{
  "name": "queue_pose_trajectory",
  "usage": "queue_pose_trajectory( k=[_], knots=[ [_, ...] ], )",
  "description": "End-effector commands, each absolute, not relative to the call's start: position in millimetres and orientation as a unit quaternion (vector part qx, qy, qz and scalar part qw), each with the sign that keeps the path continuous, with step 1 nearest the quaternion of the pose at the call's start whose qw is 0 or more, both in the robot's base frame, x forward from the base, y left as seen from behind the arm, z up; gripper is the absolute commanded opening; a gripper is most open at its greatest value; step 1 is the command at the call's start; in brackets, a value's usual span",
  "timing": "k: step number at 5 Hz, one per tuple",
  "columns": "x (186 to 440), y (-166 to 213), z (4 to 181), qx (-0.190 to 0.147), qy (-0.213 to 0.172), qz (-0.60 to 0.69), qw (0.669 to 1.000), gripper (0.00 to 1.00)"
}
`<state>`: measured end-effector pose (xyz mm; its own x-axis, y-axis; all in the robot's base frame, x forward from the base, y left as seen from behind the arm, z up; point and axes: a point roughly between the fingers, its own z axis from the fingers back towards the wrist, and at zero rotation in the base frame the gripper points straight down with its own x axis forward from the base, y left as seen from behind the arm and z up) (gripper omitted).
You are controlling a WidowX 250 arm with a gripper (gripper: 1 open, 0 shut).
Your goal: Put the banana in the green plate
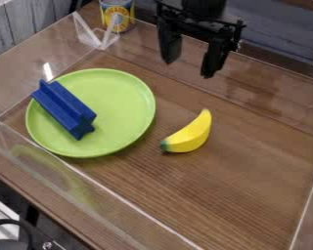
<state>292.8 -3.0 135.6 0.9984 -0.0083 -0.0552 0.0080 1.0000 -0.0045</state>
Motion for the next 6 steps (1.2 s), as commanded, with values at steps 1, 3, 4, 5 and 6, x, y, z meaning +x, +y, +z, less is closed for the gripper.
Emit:
queue_pose_trajectory(
  k=[1,3,4,5,6],
  knots=[
    [290,-10,127.9,-0.006,0.029,0.005,1.000,1.00],
    [278,-15,92.9,-0.014,0.016,-0.009,1.000,1.00],
    [271,-10,71.3,-0.015,0.011,-0.030,0.999,1.00],
    [269,-16,69.5,-0.016,0.008,-0.038,0.999,1.00],
    [268,-21,70.4,-0.017,0.007,-0.041,0.999,1.00]
  ],
)
